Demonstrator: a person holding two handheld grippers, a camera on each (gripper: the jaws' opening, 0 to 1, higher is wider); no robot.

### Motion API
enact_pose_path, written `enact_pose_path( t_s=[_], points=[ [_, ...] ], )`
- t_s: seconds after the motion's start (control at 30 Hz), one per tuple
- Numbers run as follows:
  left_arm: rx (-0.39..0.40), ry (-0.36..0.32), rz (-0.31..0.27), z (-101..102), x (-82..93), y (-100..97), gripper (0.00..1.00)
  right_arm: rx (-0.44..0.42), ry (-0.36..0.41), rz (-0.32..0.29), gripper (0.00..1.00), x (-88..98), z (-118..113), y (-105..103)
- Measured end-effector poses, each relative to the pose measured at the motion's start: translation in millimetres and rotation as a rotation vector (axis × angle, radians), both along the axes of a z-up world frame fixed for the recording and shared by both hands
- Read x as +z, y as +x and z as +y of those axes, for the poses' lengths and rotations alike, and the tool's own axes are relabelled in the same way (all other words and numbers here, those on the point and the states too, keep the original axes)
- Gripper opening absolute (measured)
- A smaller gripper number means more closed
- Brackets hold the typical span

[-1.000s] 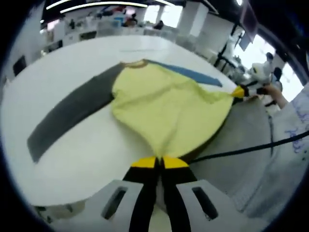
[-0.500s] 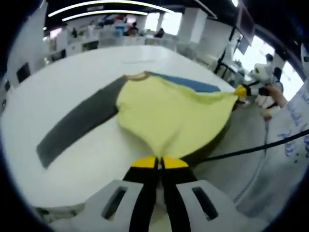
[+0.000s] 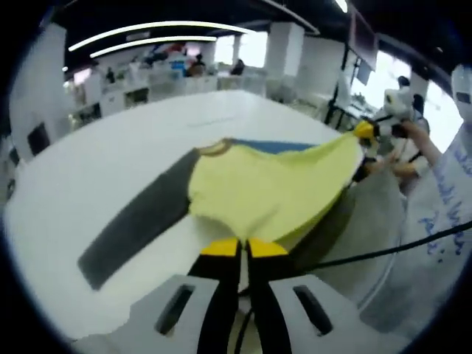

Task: Fold the garment on the visible template until the final outline fits inside the template.

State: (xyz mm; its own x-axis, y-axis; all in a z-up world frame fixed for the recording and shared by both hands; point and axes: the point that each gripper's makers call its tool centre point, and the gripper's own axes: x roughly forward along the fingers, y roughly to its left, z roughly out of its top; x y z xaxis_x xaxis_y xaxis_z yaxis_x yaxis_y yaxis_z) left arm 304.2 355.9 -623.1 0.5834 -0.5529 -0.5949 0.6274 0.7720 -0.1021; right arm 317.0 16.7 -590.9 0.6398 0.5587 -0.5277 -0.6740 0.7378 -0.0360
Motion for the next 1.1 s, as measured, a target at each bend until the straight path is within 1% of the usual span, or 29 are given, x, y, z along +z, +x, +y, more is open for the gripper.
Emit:
enact_pose_path(
  t_s=[0.07,0.13,0.23,0.27,0.33,0.5,0.57,0.63,0.67,0.73,0.8,0.87,1.0,1.1],
  points=[
    [0.003,0.013,-0.007,2,1.0,0.7,0.00,0.007,-0.006,-0.004,0.01,0.9,1,0],
    [-0.001,0.025,0.007,4,-2.1,-2.0,0.00,0.016,-0.010,0.004,0.01,-1.6,2,-2],
    [-0.015,0.038,0.038,4,-10.2,-10.8,0.00,0.035,-0.021,0.042,0.01,-13.3,4,-11],
    [-0.021,0.042,0.057,3,-15.0,-15.5,0.00,0.037,-0.022,0.064,0.01,-20.1,4,-15],
    [-0.026,0.056,0.077,4,-22.1,-20.6,0.00,0.038,-0.026,0.089,0.01,-28.5,3,-21],
    [-0.009,0.065,0.132,9,-41.3,-29.2,0.00,0.040,-0.031,0.159,0.01,-50.5,4,-34],
    [-0.009,0.070,0.148,9,-47.2,-32.2,0.00,0.044,-0.039,0.188,0.01,-59.3,6,-39],
    [-0.005,0.069,0.162,10,-51.2,-34.2,0.00,0.044,-0.042,0.201,0.01,-65.5,7,-41],
    [-0.004,0.067,0.170,10,-53.4,-36.0,0.00,0.045,-0.046,0.221,0.01,-71.7,9,-44],
    [-0.001,0.064,0.179,9,-55.9,-38.5,0.00,0.044,-0.064,0.242,0.01,-80.6,10,-49],
    [-0.001,0.064,0.186,9,-58.7,-40.4,0.00,0.047,-0.072,0.255,0.01,-85.5,11,-52],
    [0.007,0.068,0.198,12,-63.7,-41.9,0.00,0.044,-0.065,0.275,0.01,-90.6,12,-55],
    [0.017,0.066,0.212,15,-68.8,-42.7,0.00,0.033,-0.070,0.297,0.01,-97.4,10,-57],
    [0.006,0.054,0.235,11,-71.9,-46.2,0.00,0.031,-0.090,0.304,0.01,-101.0,9,-58]
  ],
)
